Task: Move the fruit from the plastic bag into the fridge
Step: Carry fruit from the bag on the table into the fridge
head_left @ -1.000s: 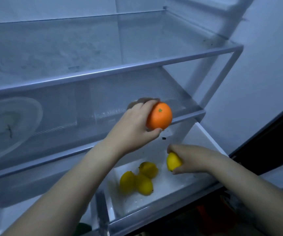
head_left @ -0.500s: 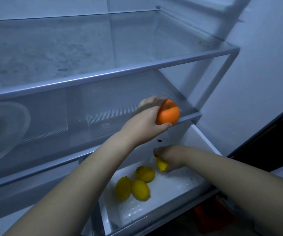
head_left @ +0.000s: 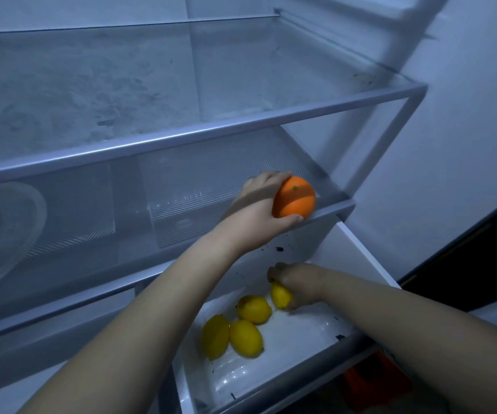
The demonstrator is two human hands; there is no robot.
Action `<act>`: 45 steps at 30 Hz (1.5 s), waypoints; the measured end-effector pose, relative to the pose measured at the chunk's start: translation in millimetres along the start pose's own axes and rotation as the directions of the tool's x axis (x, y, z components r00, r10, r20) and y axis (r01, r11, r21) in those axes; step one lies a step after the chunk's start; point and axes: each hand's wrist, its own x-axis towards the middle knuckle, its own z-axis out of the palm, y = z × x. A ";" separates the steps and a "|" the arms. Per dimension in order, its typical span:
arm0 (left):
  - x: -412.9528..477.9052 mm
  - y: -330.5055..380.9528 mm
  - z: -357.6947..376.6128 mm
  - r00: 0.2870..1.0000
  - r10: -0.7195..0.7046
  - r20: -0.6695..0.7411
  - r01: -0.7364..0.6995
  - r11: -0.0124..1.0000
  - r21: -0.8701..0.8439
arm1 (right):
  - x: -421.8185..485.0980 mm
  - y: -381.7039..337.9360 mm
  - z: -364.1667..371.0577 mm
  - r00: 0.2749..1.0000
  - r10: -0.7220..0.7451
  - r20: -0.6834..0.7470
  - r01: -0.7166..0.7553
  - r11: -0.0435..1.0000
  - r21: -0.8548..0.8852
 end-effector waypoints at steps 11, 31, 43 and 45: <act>7.9 6.7 2.6 1.000 0.000 -0.013 0.000 1.000 0.020 | -30.1 -13.4 -40.3 0.983 0.186 -0.012 -0.182 0.971 0.156; 41.1 27.1 41.3 0.981 -0.136 -0.140 0.141 0.990 0.024 | -127.2 -33.1 7.8 0.567 0.511 -0.646 -0.006 0.787 0.617; -143.5 45.6 4.7 0.908 -0.003 -0.419 0.146 0.940 0.310 | -128.2 -30.2 14.2 0.547 0.433 -0.716 0.070 0.829 0.555; -176.5 50.9 0.4 0.886 -0.071 -0.458 0.236 0.920 0.313 | -128.5 -29.8 13.4 0.553 0.418 -0.721 0.092 0.829 0.552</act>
